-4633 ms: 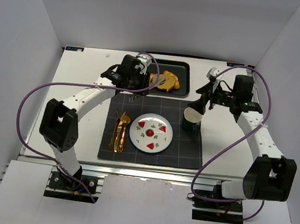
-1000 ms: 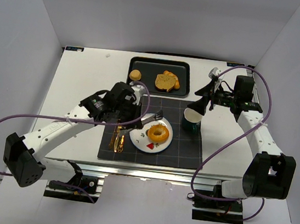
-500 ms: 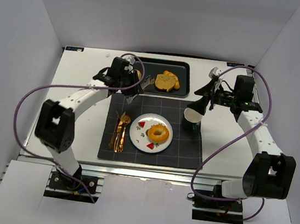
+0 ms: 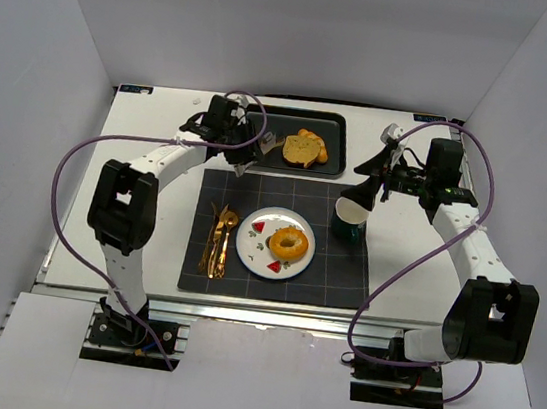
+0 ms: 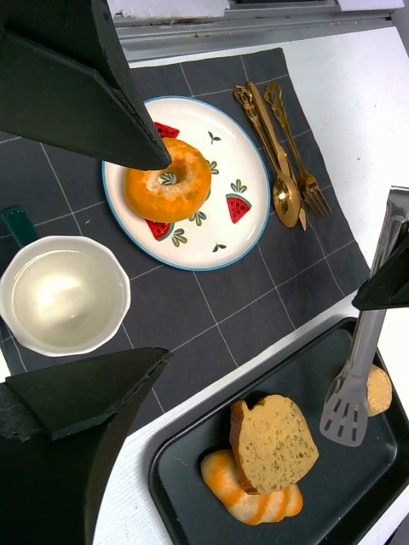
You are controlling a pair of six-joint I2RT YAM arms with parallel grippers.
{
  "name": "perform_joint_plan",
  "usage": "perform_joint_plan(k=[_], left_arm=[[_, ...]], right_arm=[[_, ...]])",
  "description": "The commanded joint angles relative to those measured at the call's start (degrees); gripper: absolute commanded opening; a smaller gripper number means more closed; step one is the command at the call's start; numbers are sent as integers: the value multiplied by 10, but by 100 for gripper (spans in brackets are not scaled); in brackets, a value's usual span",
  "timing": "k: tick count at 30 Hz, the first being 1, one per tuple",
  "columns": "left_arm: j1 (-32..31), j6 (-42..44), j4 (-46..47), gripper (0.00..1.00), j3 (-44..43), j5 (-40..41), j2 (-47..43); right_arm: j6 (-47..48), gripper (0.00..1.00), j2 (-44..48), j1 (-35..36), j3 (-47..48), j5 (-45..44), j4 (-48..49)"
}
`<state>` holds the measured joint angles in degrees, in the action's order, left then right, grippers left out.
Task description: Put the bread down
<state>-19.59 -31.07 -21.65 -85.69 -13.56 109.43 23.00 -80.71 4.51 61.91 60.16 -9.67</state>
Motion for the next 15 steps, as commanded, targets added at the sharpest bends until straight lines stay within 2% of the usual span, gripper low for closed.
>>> perform_joint_plan(k=[1, 15], left_arm=[[2, 1, 22, 50, -17, -34, 2], [2, 15, 10, 51, -18, -56, 15]], right_arm=[[-2, 89, 10, -2, -3, 8, 18], [-5, 88, 6, -2, 2, 9, 18]])
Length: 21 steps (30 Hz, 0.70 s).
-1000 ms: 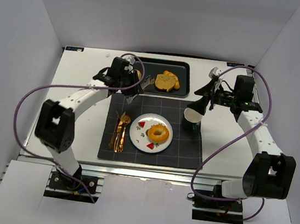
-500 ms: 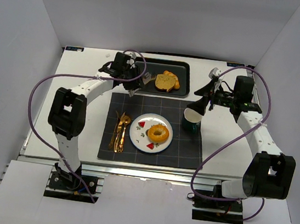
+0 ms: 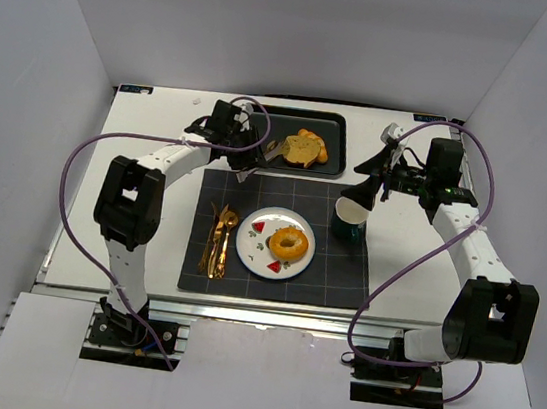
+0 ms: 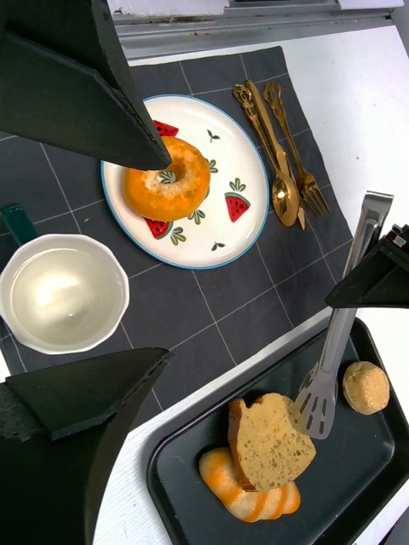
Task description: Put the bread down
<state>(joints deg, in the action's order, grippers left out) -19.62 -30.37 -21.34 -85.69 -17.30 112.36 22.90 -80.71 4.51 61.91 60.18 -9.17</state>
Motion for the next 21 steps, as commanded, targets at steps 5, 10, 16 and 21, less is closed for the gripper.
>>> perform_joint_plan(k=[5, 10, 16, 21], left_arm=[[2, -10, 31, 51, -9, -59, -12], [2, -14, 32, 50, -4, -78, -13], [2, -9, 25, 45, 3, -81, -10], [2, -14, 32, 32, 7, -87, -9]], right_arm=[[-5, 88, 6, -2, 3, 9, 13], [-5, 88, 8, -3, 2, 8, 13], [-5, 88, 7, -3, 4, 8, 15], [-4, 88, 10, -2, 1, 6, 14]])
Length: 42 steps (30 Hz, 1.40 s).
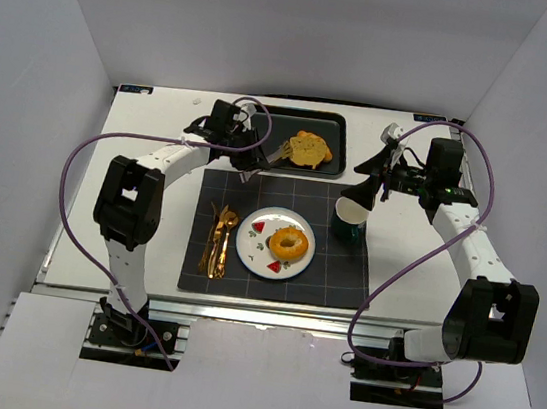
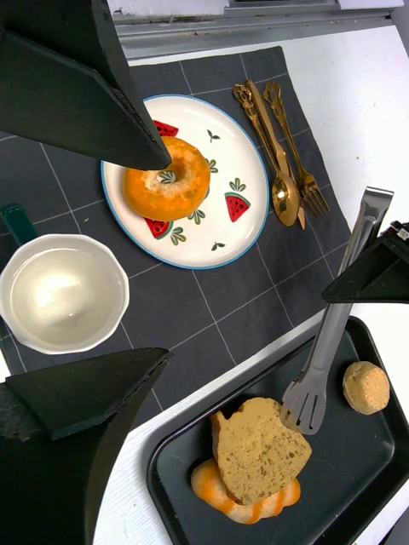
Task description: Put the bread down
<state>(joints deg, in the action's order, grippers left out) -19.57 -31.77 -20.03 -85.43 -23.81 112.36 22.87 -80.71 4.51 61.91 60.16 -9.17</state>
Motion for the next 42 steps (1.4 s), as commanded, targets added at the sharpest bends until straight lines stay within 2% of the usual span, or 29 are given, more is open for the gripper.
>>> perform_joint_plan(k=[1, 6, 7, 10, 18, 30, 34, 38, 42], left_arm=[[1, 0, 19, 31, 4, -24, -10], [3, 1, 18, 12, 3, -21, -19], [5, 1, 21, 5, 4, -22, -21], [10, -3, 25, 0, 10, -18, -40], [39, -33, 64, 0, 43, -26, -96], [43, -60, 82, 0, 113, -54, -171], [44, -73, 72, 0, 165, -62, -230], [43, -86, 38, 0, 230, -68, -329], [42, -90, -42, 0, 293, -75, -425]], right_arm=[[-3, 88, 10, -2, 1, 7, 13], [-1, 88, 13, -3, -1, 6, 13], [-1, 88, 15, -2, -2, 6, 12], [0, 88, 17, -3, -4, 5, 11], [0, 88, 17, -3, -5, 6, 10], [3, 88, 19, -3, -6, 5, 6], [7, 88, 20, -4, -6, 5, 3], [15, 88, 22, -4, -4, 5, -5], [23, 88, 22, -4, -4, 7, -14]])
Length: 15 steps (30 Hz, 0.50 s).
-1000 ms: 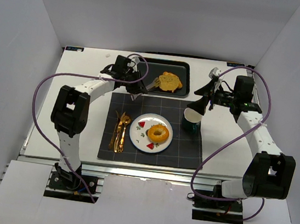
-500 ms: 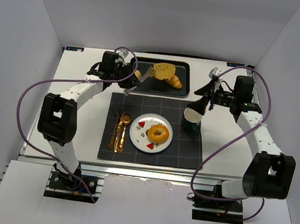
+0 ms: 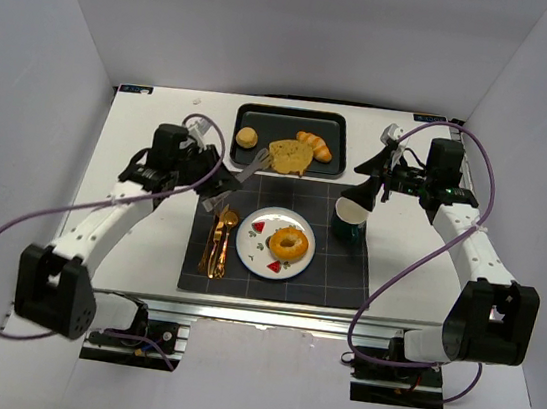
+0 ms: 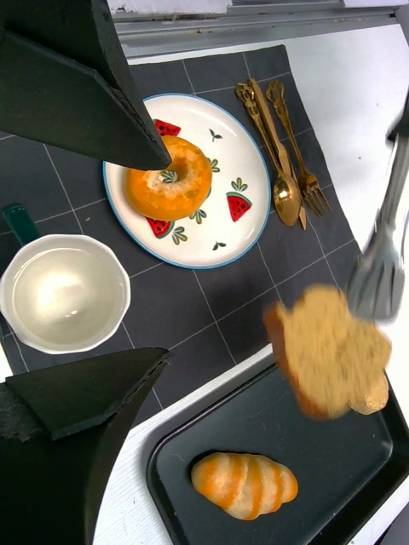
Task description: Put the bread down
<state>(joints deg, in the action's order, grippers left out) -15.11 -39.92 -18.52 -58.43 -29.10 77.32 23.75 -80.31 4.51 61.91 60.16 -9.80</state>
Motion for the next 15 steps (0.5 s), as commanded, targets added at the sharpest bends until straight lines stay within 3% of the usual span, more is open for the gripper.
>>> perform_joint_plan(k=[1, 6, 15], left_arm=[[-4, -6, -75, 0, 31, -23, -93], [-5, -16, -164, 0, 74, -42, -189], [-24, 8, -261, 0, 98, -68, -228]], right_arm=[[16, 88, 17, -4, -4, 7, -7], [14, 88, 8, -3, 0, 12, -7], [16, 88, -5, -4, 17, 12, -14]])
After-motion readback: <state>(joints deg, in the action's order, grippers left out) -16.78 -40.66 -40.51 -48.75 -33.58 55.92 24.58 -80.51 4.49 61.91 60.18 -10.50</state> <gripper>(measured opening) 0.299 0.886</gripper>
